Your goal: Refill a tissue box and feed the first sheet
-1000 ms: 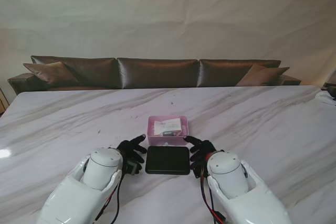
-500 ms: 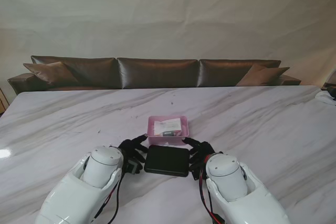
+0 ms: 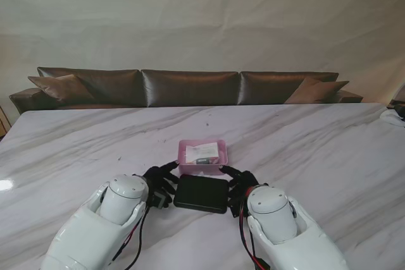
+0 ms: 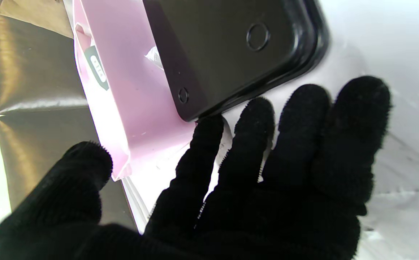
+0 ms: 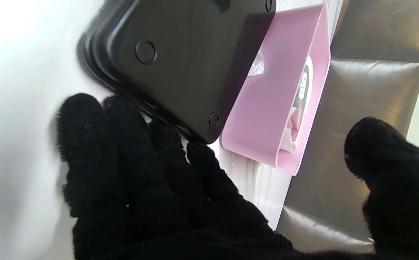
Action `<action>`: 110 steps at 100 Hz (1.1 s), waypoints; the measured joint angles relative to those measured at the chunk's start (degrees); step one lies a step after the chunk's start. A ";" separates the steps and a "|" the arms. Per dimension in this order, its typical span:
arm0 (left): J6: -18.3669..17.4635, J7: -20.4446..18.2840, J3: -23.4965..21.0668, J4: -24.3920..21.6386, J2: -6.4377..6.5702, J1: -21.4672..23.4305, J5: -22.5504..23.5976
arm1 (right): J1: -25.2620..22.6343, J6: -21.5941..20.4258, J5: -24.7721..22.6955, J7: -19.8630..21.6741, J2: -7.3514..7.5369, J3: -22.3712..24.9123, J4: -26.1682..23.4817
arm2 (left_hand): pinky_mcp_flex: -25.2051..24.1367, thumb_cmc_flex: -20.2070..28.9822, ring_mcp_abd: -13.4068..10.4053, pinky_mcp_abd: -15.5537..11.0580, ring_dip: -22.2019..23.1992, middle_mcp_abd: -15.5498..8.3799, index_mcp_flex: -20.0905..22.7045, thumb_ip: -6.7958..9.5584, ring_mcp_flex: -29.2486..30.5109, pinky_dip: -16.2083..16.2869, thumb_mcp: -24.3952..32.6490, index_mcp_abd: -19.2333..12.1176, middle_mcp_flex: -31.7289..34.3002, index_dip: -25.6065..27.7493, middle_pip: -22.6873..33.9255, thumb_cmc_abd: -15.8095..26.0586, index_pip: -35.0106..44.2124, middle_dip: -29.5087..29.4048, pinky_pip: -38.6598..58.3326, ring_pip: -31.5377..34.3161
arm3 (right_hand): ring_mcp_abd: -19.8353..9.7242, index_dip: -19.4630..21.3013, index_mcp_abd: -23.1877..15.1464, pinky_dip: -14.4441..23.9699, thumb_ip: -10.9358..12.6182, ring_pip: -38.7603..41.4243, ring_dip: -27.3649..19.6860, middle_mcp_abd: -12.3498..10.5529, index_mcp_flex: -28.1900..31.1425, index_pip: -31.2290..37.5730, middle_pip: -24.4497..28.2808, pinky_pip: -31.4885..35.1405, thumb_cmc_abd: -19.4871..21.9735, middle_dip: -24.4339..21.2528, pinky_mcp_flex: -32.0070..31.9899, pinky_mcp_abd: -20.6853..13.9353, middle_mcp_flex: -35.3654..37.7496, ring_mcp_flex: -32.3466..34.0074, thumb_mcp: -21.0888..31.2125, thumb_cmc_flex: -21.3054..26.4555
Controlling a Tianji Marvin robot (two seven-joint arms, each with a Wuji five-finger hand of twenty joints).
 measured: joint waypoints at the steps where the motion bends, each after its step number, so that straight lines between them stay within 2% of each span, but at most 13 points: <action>1: -0.04 0.00 0.02 0.05 0.00 -0.04 0.00 | -0.01 -0.01 -0.01 0.00 0.00 0.00 -0.01 | 0.00 0.00 0.00 0.00 0.00 0.00 0.03 0.00 0.00 0.02 0.00 0.03 0.00 0.00 0.00 0.00 0.02 0.00 0.00 0.00 | 0.00 -0.02 0.03 0.00 0.00 -0.01 0.00 0.02 0.00 -0.01 0.00 -0.01 0.00 0.00 0.00 0.00 -0.01 0.00 -0.01 0.00; 28: -0.90 1.94 0.48 0.97 -0.66 -0.53 -0.17 | -1.14 -0.87 0.47 -1.00 -0.06 -0.13 -0.93 | -0.07 0.00 0.01 0.03 0.00 0.01 0.95 0.00 0.00 0.67 0.00 1.64 0.00 0.68 -0.02 0.00 0.66 -0.02 0.00 0.21 | -0.06 -0.12 1.40 0.00 0.00 -0.36 -0.04 0.90 -0.07 -1.16 -0.13 -0.08 0.01 0.00 -0.01 0.01 -0.24 -0.35 -0.02 0.53; 86: -1.10 2.23 0.37 0.04 -0.55 0.28 0.21 | -3.00 -1.89 0.65 -2.68 -0.17 -0.29 -2.52 | -1.48 0.00 0.16 -0.58 0.01 0.25 0.05 0.00 -0.74 1.33 0.00 1.94 -0.66 0.75 0.02 0.00 -0.06 0.21 0.02 0.60 | -0.32 -0.44 1.86 0.00 0.00 -0.51 -0.07 1.12 -0.13 -2.51 -1.07 -0.44 0.02 -0.01 -0.26 0.01 -0.52 -0.65 -0.57 0.60; 110: -2.51 1.39 0.80 0.61 -0.10 -0.12 0.57 | -2.99 -2.26 0.62 -3.37 -0.12 -0.95 -2.67 | -1.48 0.00 0.82 -0.11 0.05 0.78 0.16 0.00 -0.74 1.38 0.00 2.82 -0.66 0.75 0.24 0.00 -0.01 0.30 0.57 1.11 | 0.44 -0.47 3.53 0.00 0.00 -0.60 -0.10 2.54 -0.15 -2.90 -1.18 -0.44 0.02 -0.01 -0.36 0.05 -0.54 -0.65 -0.57 0.60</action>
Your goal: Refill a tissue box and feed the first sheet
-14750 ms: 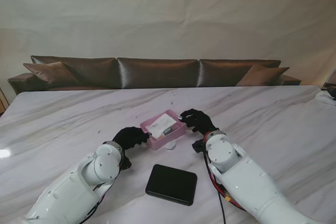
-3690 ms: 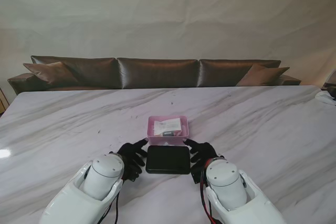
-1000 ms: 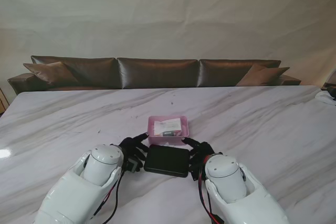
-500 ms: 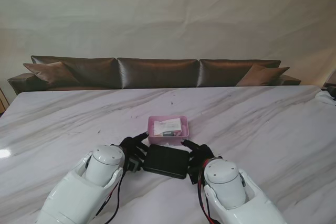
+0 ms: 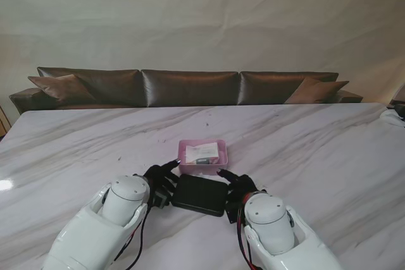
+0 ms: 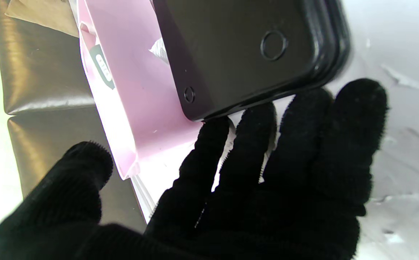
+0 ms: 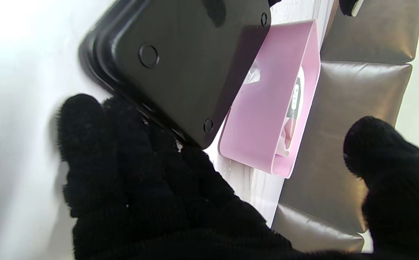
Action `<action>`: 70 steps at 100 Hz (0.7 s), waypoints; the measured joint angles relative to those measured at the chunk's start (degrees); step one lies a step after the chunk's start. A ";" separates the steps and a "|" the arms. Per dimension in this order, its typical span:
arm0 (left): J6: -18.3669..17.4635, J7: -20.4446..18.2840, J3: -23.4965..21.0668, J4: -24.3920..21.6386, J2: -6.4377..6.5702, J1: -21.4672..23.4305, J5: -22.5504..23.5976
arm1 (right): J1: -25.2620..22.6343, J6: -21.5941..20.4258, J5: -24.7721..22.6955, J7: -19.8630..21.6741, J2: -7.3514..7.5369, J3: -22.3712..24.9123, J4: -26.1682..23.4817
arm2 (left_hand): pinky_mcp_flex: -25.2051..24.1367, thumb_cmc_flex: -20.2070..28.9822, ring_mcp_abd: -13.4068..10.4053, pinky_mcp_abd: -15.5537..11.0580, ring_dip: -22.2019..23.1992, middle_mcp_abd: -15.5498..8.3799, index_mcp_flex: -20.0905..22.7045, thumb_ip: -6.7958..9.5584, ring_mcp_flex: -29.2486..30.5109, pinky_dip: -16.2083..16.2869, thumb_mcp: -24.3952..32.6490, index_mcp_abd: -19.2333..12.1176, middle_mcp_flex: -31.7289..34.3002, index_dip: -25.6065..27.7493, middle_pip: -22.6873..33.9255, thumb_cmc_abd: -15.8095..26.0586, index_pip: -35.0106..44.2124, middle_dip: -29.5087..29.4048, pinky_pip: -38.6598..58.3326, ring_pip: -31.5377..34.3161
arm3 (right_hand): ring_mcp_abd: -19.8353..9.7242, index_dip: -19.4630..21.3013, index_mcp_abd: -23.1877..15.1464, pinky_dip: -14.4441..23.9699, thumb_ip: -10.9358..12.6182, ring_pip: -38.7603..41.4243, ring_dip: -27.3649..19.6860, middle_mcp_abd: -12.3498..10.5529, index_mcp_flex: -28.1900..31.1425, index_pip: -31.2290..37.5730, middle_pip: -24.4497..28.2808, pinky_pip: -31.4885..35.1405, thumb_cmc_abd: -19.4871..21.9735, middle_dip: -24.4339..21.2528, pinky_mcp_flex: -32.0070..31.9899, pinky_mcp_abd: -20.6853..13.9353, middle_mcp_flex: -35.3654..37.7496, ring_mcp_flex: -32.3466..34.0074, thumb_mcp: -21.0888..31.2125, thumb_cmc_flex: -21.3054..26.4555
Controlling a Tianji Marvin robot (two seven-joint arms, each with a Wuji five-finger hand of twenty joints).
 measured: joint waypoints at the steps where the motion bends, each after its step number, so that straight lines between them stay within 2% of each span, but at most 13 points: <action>1: 0.00 0.00 0.00 0.01 0.00 -0.01 0.01 | 0.00 -0.02 0.00 -0.02 0.00 -0.03 -0.01 | 0.00 0.00 0.00 0.00 0.01 0.00 0.00 0.00 0.00 0.01 0.00 0.00 0.00 0.00 0.01 0.00 0.00 0.00 0.01 0.01 | 0.03 -0.01 0.05 0.00 0.00 0.00 0.00 0.05 0.00 -0.05 -0.02 0.00 0.00 0.00 0.00 0.01 0.00 0.00 0.00 0.00; 30: 0.00 0.41 0.09 -0.41 0.01 0.26 0.97 | -0.60 -0.03 -0.16 -0.74 -0.08 -0.40 -0.82 | -0.62 0.00 0.00 0.02 0.05 0.01 -0.05 0.00 -0.31 0.26 0.00 0.04 0.00 0.00 0.36 0.00 0.01 0.04 0.31 0.06 | 0.21 -0.36 0.59 0.00 0.00 -1.02 -0.50 0.50 -0.05 -0.71 -1.93 0.00 0.00 -0.09 -0.01 0.09 0.00 -0.04 0.00 0.01; 70: -0.51 1.07 0.06 -1.04 0.15 0.84 0.98 | -1.09 -0.04 -0.06 -2.03 -0.35 -0.83 -1.40 | -1.65 0.00 0.70 0.44 0.07 1.54 -0.07 0.00 -1.47 0.67 0.00 1.43 -0.05 -0.05 0.36 0.00 -0.81 0.04 0.49 0.32 | 0.65 -0.36 0.61 0.00 0.00 -1.65 -1.15 0.76 -0.06 -0.72 -2.92 -0.01 0.00 -0.77 -0.15 0.34 -0.01 -0.16 0.00 0.01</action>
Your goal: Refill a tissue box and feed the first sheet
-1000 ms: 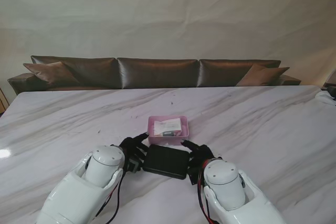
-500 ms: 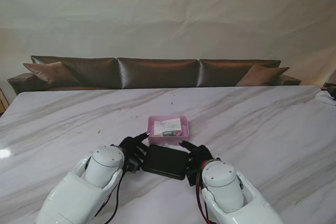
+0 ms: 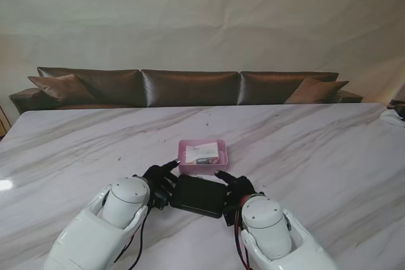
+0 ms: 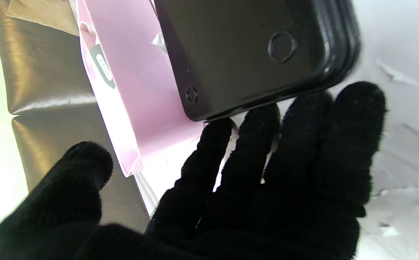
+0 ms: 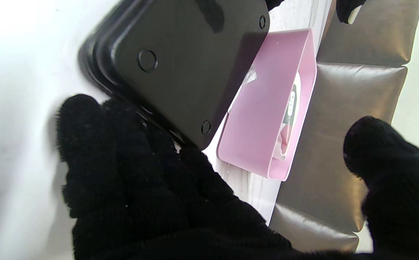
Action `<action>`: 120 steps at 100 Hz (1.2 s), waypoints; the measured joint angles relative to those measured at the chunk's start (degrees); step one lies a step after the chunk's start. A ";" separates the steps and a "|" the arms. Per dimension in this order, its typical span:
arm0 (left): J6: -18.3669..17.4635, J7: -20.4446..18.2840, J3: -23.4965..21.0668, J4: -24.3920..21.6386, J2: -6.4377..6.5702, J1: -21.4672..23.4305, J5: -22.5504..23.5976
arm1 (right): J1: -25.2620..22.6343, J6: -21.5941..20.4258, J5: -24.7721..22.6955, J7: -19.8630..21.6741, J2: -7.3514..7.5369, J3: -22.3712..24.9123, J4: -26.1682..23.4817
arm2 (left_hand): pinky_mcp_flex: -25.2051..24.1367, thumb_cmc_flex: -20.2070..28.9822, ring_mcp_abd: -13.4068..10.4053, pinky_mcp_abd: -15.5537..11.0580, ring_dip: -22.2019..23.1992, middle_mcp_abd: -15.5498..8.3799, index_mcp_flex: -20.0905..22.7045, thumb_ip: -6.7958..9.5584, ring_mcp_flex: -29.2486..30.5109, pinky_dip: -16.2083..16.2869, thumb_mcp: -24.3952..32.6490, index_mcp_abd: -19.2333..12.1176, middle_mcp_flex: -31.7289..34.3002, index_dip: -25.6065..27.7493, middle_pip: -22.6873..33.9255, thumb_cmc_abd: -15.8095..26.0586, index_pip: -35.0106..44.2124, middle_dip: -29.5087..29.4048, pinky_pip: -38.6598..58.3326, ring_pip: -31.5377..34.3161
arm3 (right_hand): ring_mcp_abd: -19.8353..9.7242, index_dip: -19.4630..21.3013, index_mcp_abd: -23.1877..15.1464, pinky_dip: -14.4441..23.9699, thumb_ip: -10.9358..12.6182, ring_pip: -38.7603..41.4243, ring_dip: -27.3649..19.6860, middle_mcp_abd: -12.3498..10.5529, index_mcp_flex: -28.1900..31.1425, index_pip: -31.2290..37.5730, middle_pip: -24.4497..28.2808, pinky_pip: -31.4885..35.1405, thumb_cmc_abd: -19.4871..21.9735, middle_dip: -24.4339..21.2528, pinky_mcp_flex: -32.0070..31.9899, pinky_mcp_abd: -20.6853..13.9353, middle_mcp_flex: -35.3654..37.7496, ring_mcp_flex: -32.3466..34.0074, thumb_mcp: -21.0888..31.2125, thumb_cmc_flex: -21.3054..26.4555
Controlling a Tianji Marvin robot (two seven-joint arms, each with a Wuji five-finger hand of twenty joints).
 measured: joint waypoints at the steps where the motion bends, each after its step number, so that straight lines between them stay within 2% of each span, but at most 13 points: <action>1: -0.04 0.00 0.00 0.00 0.00 0.00 0.00 | -0.01 -0.01 0.00 -0.02 0.00 -0.01 -0.01 | 0.00 0.00 0.03 0.04 0.00 0.02 0.00 0.00 0.00 0.01 0.00 0.02 0.00 0.00 0.00 0.00 0.00 0.00 0.00 0.00 | 0.00 0.00 0.02 0.00 0.00 0.00 0.00 0.00 0.00 0.00 0.00 0.00 0.00 0.00 0.00 0.00 0.00 0.00 0.00 0.00; 28: 0.03 0.37 -0.12 -0.76 0.17 0.56 0.34 | -0.38 -0.19 0.02 -0.32 -0.05 -0.14 -0.64 | -0.81 0.00 0.25 0.14 0.01 0.44 0.00 0.00 -0.78 0.06 0.00 0.71 -0.03 -0.20 -0.35 0.00 -0.47 0.00 -0.19 -0.23 | 0.30 0.00 0.06 0.00 0.00 -0.12 -0.01 0.18 0.00 0.00 -0.02 0.00 0.00 -0.33 -0.02 0.26 0.00 -0.03 0.00 0.01; 48: 0.87 0.53 -0.15 -1.95 0.42 1.10 1.03 | -0.70 -0.27 -0.09 -0.41 -0.08 -0.23 -1.43 | -1.29 0.00 1.23 0.80 0.16 1.33 -0.04 0.00 -1.42 0.08 0.00 1.82 -0.99 -1.19 -0.46 0.00 -1.21 0.00 -1.17 -2.78 | 0.58 0.00 0.06 0.00 0.00 -0.16 -0.05 0.39 0.00 0.00 -0.02 -0.01 0.00 -0.33 -0.03 0.46 0.00 -0.10 0.00 0.01; 58: 1.31 0.58 -0.20 -2.74 0.57 1.45 1.38 | -0.85 -0.27 -0.23 -0.42 -0.09 -0.26 -1.90 | -1.37 0.00 1.56 0.85 0.50 1.94 -0.16 0.00 -2.02 0.09 0.00 2.80 -1.15 -1.24 -1.59 0.00 -1.81 0.00 -6.16 -5.15 | 0.81 0.00 0.06 0.00 0.00 -0.17 -0.07 0.54 0.06 0.02 -0.02 -0.01 0.00 -0.33 -0.03 0.58 0.00 -0.12 0.00 0.01; 95: 1.92 1.07 -0.18 -4.33 0.80 2.13 2.27 | -0.90 -0.18 -0.31 -0.46 -0.19 -0.48 -2.35 | -1.77 0.00 2.85 1.72 0.92 4.16 -0.24 0.00 -3.22 0.21 0.00 5.12 -1.23 -1.32 -4.72 0.00 -3.02 -1.20 -11.44 -9.05 | 0.97 0.00 0.06 0.00 0.00 -0.18 -0.07 0.72 0.09 0.14 -0.02 -0.01 0.00 -0.33 -0.03 0.78 0.00 -0.12 0.00 0.01; 120: 2.77 1.09 -0.44 -5.88 1.01 2.92 3.27 | -1.01 -0.02 -0.26 -0.46 -0.31 -0.51 -2.88 | -1.98 0.00 3.34 1.82 0.85 4.77 -0.36 0.00 -3.88 0.23 0.00 6.06 -1.81 -1.49 -6.58 0.00 -3.81 -3.06 -14.86 -11.41 | 1.10 0.00 -0.10 0.00 0.00 -0.18 -0.08 0.76 0.10 0.67 -0.02 -0.01 0.00 -0.30 -0.03 0.89 -0.01 -0.12 0.00 0.01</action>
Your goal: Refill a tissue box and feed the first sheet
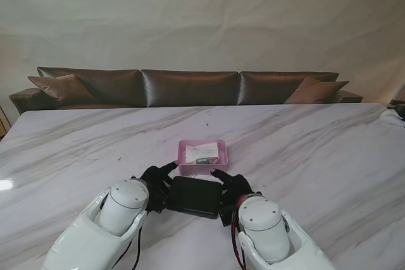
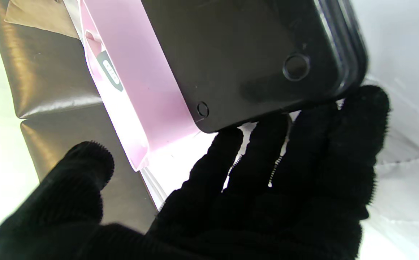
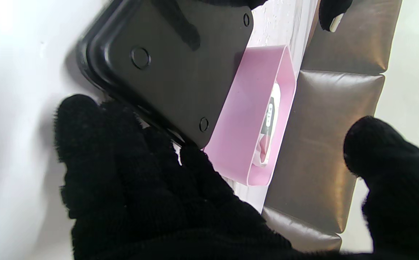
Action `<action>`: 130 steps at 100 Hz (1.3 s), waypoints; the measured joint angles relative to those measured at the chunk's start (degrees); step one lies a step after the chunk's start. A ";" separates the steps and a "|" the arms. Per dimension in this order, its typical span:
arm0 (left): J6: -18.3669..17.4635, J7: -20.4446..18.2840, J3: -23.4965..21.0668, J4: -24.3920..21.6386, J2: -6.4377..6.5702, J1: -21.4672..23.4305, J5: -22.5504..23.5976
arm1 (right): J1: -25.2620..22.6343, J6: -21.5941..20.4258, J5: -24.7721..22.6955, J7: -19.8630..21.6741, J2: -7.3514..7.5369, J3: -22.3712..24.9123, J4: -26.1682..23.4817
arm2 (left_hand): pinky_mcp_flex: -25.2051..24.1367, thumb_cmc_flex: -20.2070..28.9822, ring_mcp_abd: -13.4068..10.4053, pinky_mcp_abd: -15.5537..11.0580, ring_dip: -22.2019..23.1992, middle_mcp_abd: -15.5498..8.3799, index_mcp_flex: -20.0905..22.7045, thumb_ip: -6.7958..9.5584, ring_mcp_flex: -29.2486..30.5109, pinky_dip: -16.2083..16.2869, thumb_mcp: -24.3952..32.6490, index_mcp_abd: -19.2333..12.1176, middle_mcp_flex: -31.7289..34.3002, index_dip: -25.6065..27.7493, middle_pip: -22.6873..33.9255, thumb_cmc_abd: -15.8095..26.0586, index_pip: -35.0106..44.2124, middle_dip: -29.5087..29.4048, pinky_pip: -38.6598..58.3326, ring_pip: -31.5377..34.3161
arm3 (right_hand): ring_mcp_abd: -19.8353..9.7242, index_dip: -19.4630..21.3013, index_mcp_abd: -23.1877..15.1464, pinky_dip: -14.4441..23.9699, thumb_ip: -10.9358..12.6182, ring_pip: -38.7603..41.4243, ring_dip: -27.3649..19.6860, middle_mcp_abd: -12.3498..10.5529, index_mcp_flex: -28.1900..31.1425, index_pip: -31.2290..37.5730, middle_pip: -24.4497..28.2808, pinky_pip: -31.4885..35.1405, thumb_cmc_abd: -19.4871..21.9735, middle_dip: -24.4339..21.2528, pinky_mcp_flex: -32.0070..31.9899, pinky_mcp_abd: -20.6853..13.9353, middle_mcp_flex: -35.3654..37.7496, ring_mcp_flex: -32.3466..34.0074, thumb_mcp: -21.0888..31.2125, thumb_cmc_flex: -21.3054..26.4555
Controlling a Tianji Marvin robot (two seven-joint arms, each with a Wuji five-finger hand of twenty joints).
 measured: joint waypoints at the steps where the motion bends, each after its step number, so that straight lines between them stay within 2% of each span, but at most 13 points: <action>1: 0.01 0.00 -0.01 -0.02 0.00 0.01 0.02 | -0.01 0.01 -0.01 0.00 0.00 0.00 -0.04 | 0.00 0.00 0.01 0.01 -0.02 0.00 0.00 0.00 -0.02 0.00 0.00 0.01 0.00 0.00 -0.01 0.00 -0.01 -0.02 -0.07 -0.03 | 0.00 0.00 -0.01 0.00 0.00 0.00 0.00 0.00 0.00 0.00 0.00 0.00 0.00 0.00 0.00 0.00 0.00 0.00 0.00 0.00; 25: 0.09 0.11 -0.32 -0.85 0.09 0.47 0.39 | -0.27 0.31 -0.34 0.01 -0.02 0.03 -0.96 | -0.01 0.00 0.26 0.14 -0.25 0.13 -0.37 0.00 -0.45 0.01 0.00 0.07 -0.06 -0.01 -0.88 0.00 -0.07 -0.15 -1.62 -0.77 | 0.01 0.00 -0.15 0.00 0.00 0.00 0.00 0.00 0.00 0.06 0.02 0.00 0.00 0.01 0.00 0.01 0.00 0.00 0.00 0.00; 69: 1.92 0.02 -1.00 -6.03 0.73 1.58 3.06 | -0.18 0.61 0.11 -0.54 -0.26 -0.16 -0.88 | -0.02 0.00 0.83 0.93 -0.27 0.81 -0.37 0.00 -0.49 0.20 0.00 0.21 -0.07 -0.01 -0.92 0.00 -0.06 -0.24 -1.51 -0.78 | 0.01 0.00 0.79 0.00 0.00 -0.23 -0.17 0.00 -0.08 -0.38 -0.01 0.00 0.00 -0.42 0.00 0.01 0.00 0.00 -0.01 0.00; 130: 3.20 -0.45 -0.61 -7.37 0.96 0.72 4.04 | -0.34 1.76 -1.36 -0.77 -0.22 -0.04 -3.14 | -0.02 0.00 1.06 1.23 -0.31 1.13 -0.37 0.00 -0.59 0.61 0.00 0.70 -0.07 -0.01 -1.02 0.00 -0.05 -0.25 -1.47 -0.84 | 0.01 0.00 1.13 0.00 0.00 -0.33 -0.20 0.05 -0.08 -0.64 -0.10 0.00 0.00 -0.49 0.00 0.01 0.00 -0.01 -0.01 0.01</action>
